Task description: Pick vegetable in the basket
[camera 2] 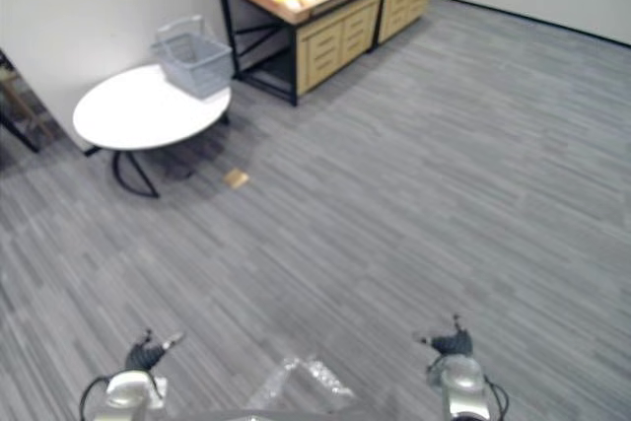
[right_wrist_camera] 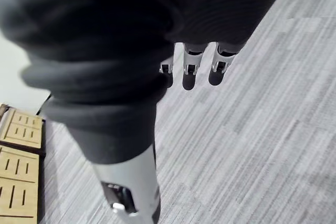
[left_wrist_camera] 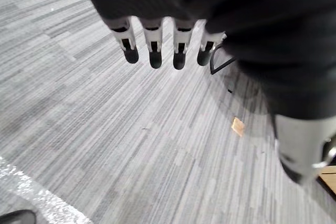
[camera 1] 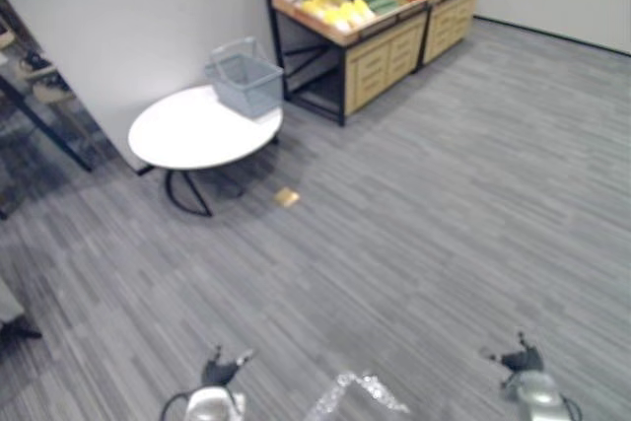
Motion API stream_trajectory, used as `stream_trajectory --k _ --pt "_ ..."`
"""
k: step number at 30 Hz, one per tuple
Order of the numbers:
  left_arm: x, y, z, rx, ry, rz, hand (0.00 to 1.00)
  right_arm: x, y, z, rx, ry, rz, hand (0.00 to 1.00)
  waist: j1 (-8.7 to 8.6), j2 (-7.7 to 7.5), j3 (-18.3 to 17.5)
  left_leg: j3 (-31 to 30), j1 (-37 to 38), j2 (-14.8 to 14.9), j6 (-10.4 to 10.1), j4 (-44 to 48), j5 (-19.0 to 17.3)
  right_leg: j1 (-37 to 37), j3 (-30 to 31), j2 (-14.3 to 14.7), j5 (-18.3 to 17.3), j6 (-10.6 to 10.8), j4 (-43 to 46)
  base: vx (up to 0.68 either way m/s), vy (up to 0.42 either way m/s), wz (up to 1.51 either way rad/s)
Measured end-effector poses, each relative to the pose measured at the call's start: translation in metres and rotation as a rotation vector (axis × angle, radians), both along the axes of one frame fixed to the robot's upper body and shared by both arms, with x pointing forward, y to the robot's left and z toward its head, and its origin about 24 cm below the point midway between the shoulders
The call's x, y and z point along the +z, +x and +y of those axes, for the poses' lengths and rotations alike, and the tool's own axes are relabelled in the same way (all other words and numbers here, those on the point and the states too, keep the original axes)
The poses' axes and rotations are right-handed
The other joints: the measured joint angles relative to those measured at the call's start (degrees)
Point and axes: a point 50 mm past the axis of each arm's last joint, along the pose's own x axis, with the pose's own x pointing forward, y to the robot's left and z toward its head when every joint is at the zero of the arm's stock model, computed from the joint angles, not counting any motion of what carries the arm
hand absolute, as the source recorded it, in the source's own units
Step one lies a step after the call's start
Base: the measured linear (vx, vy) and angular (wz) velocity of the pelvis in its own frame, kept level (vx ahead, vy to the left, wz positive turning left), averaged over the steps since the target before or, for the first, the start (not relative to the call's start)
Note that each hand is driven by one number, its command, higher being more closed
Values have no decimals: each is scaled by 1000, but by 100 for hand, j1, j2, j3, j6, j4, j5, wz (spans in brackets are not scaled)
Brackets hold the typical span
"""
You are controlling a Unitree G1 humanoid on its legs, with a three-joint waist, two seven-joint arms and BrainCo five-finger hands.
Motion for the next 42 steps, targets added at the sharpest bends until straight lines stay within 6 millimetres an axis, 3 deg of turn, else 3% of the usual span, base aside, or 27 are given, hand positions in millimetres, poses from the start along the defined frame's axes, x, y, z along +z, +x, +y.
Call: stream_trajectory --k 4,11,17,19,21,22,24,25,26,30,33,35,36,38,39,40,41,42 --pt "7 6 1 -3 7 -56 0 12 10 -7 74 -50 -42 0 -4 48 18 1 -14 6 -4 16 -4 -14 -8 -2 -6 -3 34 -11 -8 0" --pt "6 5 0 -2 7 -54 0 8 1 -8 74 -53 -17 0 -20 51 15 -45 -134 21 -11 51 -10 -111 -112 -13 -80 -54 159 -31 -30 6" --pt "7 6 0 4 17 -58 0 7 1 -7 73 -48 -9 0 -34 36 26 -42 -236 5 -91 147 -67 -364 -190 -88 -370 -64 621 19 -32 7" --pt "7 6 0 26 7 -66 0 5 0 -5 74 -43 -5 0 -34 -5 45 23 -492 39 -181 766 -411 -442 -205 -159 -588 -71 915 28 -47 12" --pt "8 7 1 43 4 -77 0 3 -1 -1 93 -40 7 0 -73 -57 144 497 -1033 278 -314 2215 -799 -441 -264 -211 -895 -138 1179 13 -68 20" --pt "8 7 1 45 3 -76 0 2 -2 0 99 -39 12 0 -72 -66 150 562 -1209 356 -322 2646 -815 -434 -261 -214 -930 -162 1198 39 -75 5" --pt "6 5 -2 55 -8 -77 0 1 -3 1 121 -47 26 0 -15 60 238 714 -1839 831 -335 4240 -768 -287 -208 -83 -1007 -237 1196 89 -48 -16" --pt "6 4 -2 58 -9 -77 0 1 -3 1 121 -45 29 0 0 62 278 766 -1985 946 -353 4607 -703 -223 -171 -62 -1032 -261 1185 167 3 -22" --pt "5 3 -3 62 -11 -73 0 -2 -5 2 116 -42 42 0 18 0 321 788 -2205 1008 -333 4811 -859 -116 -112 -76 -1062 -287 1131 120 13 -18" --pt "6 5 -5 94 -30 -91 0 -5 -2 2 99 -40 59 0 17 -7 333 1072 -2594 904 -227 3383 -870 -23 140 -319 -1026 -204 800 237 86 -32" --pt "4 5 -11 96 -42 -93 0 -6 -3 2 96 -38 72 0 53 66 366 1053 -2930 706 -250 1457 80 290 212 -483 -937 13 200 382 233 -21" --pt "2 2 -10 103 -41 -82 0 -14 -10 7 93 -14 108 0 163 109 356 990 -2960 722 -63 1335 629 535 256 -586 -1066 273 149 453 331 -34" --pt "1 0 -12 105 -47 -74 0 -17 -13 11 93 0 121 0 192 12 374 942 -2899 586 52 1369 704 465 265 -710 -1065 272 453 486 299 -19" --pt "1 -1 -10 100 -45 -70 0 -22 -15 21 98 32 129 0 163 -298 361 1016 -2717 242 421 1431 428 -48 374 -1035 -997 367 1827 584 308 3" --pt "1 -2 -9 100 -41 -68 0 -25 -18 26 94 49 137 0 164 -456 412 1062 -2511 120 526 1513 253 -275 454 -1180 -789 648 2631 566 255 14" --pt "0 -6 -7 103 -39 -55 0 -29 -22 30 92 64 151 0 163 -550 458 1007 -2160 18 606 1598 -36 -547 546 -1262 -62 923 3681 567 230 16" --pt "-2 -9 -8 101 -42 -44 0 -31 -25 32 90 70 159 0 132 -513 480 903 -1871 -11 623 1591 -238 -794 576 -1271 419 1110 4458 652 251 25" --pt "-3 -10 -9 92 -42 -37 0 -32 -29 33 90 73 170 0 108 -471 504 778 -1444 -11 619 1512 -430 -1178 534 -1266 349 1008 5524 535 191 32"
